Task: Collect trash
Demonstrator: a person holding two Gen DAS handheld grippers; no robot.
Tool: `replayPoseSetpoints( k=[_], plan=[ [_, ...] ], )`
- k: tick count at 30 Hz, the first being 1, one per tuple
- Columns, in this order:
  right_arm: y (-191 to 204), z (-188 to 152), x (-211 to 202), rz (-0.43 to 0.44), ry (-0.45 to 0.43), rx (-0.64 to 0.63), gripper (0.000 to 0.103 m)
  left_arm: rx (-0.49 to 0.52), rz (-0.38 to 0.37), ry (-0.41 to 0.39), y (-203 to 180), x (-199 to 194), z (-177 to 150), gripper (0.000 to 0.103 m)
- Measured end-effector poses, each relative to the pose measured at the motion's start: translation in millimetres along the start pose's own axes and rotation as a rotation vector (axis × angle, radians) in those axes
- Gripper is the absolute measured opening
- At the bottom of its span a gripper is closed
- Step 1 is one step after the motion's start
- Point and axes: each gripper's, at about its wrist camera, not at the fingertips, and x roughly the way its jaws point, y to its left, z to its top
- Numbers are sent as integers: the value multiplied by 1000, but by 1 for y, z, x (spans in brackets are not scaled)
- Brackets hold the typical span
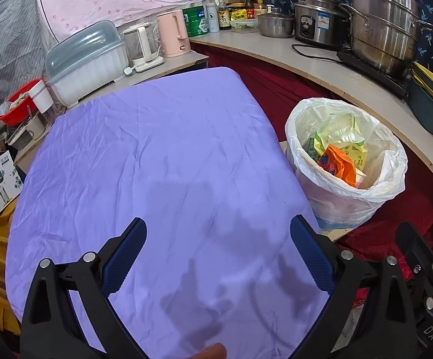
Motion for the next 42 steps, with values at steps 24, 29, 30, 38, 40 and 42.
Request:
replayPoseSetpoints(
  k=[24, 29, 30, 38, 40, 42],
  plan=[
    [2, -3, 5, -1, 16, -13, 97, -2, 12, 2, 1, 1, -2, 93],
    [3, -4, 5, -2, 17, -20, 97, 5, 12, -1, 0, 0, -3, 93],
    [3, -4, 5, -2, 16, -20, 97, 7, 12, -1, 0, 0, -3, 93],
    [0, -5, 5, -6, 16, -18, 97, 8, 7, -6, 0, -2, -4, 93],
    [0, -5, 5, -8, 17, -18, 97, 7, 8, -6, 1, -3, -4, 93],
    [-1, -5, 4, -8, 18, -20, 97, 8, 7, -8, 1, -4, -4, 93]
  ],
)
